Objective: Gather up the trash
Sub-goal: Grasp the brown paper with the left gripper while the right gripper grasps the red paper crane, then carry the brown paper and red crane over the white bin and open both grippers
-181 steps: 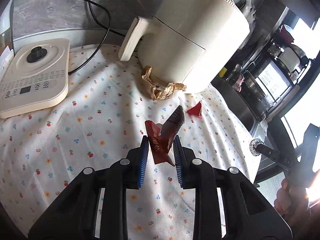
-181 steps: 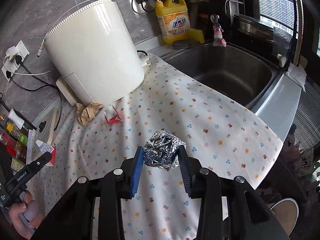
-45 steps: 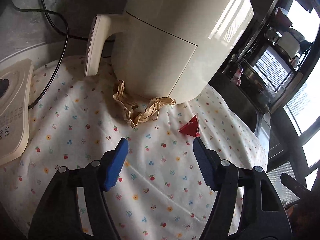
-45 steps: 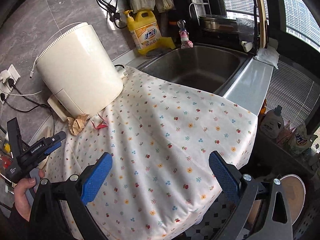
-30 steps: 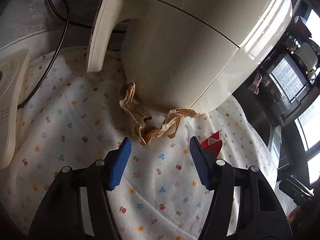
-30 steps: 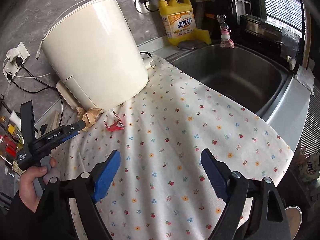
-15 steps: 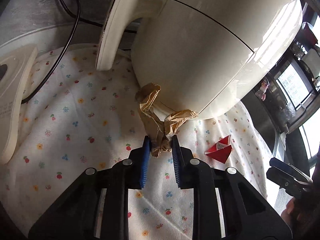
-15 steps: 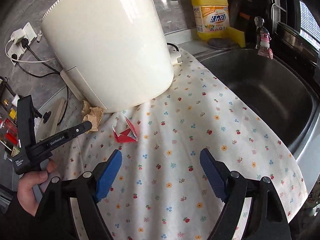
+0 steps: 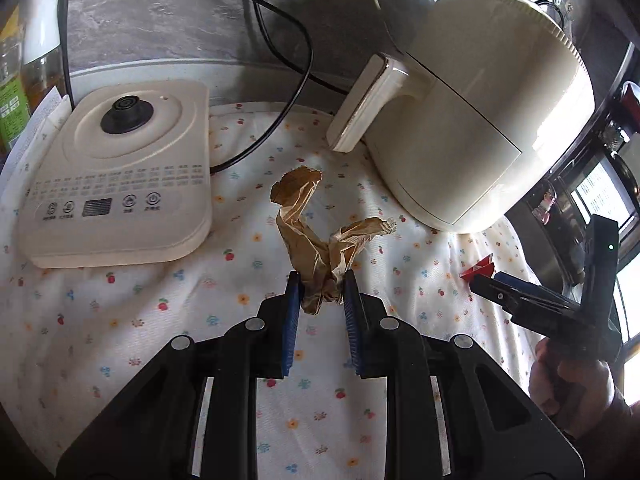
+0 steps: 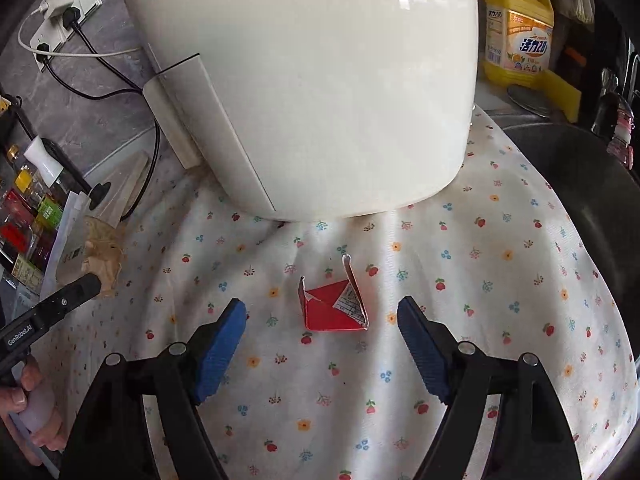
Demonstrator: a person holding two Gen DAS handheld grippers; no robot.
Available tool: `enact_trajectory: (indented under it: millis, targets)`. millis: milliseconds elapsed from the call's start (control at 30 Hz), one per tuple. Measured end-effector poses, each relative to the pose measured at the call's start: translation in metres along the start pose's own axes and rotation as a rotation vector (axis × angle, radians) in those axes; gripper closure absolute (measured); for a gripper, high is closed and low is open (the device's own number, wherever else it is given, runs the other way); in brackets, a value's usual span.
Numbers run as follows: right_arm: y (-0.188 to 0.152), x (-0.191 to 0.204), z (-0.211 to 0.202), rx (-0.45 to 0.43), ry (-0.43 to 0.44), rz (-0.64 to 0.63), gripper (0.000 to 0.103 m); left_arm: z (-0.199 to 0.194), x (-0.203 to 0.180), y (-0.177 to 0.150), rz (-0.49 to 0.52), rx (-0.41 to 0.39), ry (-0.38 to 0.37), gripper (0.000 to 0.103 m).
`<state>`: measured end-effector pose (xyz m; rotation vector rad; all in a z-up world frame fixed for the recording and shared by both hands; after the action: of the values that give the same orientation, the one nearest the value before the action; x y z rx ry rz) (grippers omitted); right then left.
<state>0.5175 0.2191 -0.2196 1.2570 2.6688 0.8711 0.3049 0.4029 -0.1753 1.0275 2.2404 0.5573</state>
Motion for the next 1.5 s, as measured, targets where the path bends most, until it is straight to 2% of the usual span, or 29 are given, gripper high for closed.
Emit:
enact_trajectory:
  millis: [33, 100, 167, 300, 467, 500, 533, 700, 1000, 1267, 1500]
  targets:
    - [0.001, 0.0, 0.005, 0.02, -0.007, 0.004, 0.055, -0.004, 0.003, -0.001, -0.006, -0.006, 0.005, 0.082]
    - [0.003, -0.001, 0.004, 0.02, -0.027, 0.014, 0.069, -0.012, 0.011, -0.003, -0.015, -0.013, 0.009, 0.082]
    - [0.002, -0.004, -0.002, 0.012, -0.004, 0.055, 0.071, -0.018, 0.016, -0.007, -0.015, -0.013, 0.005, 0.082]
    - [-0.008, -0.011, -0.029, -0.034, -0.014, 0.106, 0.072, -0.023, 0.016, -0.011, 0.004, -0.009, -0.025, 0.082]
    - [-0.033, -0.013, -0.068, -0.087, -0.033, 0.153, 0.073, -0.026, -0.006, -0.014, 0.059, -0.005, -0.098, 0.082]
    - [-0.039, -0.013, -0.075, -0.094, -0.037, 0.162, 0.082, -0.026, -0.011, -0.016, 0.075, -0.002, -0.115, 0.082]
    - [-0.044, -0.013, -0.08, -0.097, -0.045, 0.171, 0.085, -0.027, -0.016, -0.018, 0.091, 0.001, -0.132, 0.082]
    - [-0.073, -0.016, -0.106, -0.115, -0.082, 0.214, 0.085, -0.028, -0.041, -0.03, 0.16, 0.026, -0.211, 0.082]
    - [-0.116, -0.022, -0.139, -0.116, -0.131, 0.262, 0.085, -0.026, -0.075, -0.058, 0.211, 0.081, -0.305, 0.082]
    - [-0.136, -0.033, -0.156, -0.122, -0.143, 0.284, 0.086, -0.024, -0.097, -0.073, 0.229, 0.097, -0.334, 0.082]
    - [-0.169, -0.069, -0.189, -0.151, -0.164, 0.333, 0.086, -0.025, -0.142, -0.101, 0.272, 0.117, -0.348, 0.082]
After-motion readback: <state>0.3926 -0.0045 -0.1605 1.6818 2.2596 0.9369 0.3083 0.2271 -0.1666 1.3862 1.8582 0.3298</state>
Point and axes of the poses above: each gripper's, at about its wrist camera, not at the fingertips, and z roughly the way its jaws point, x to its left, y to its top, the point moved 4 cm from there along z, roughly the way its jaws point, and after that the axes turned 1 degree about -z, right-handed, at the moved point
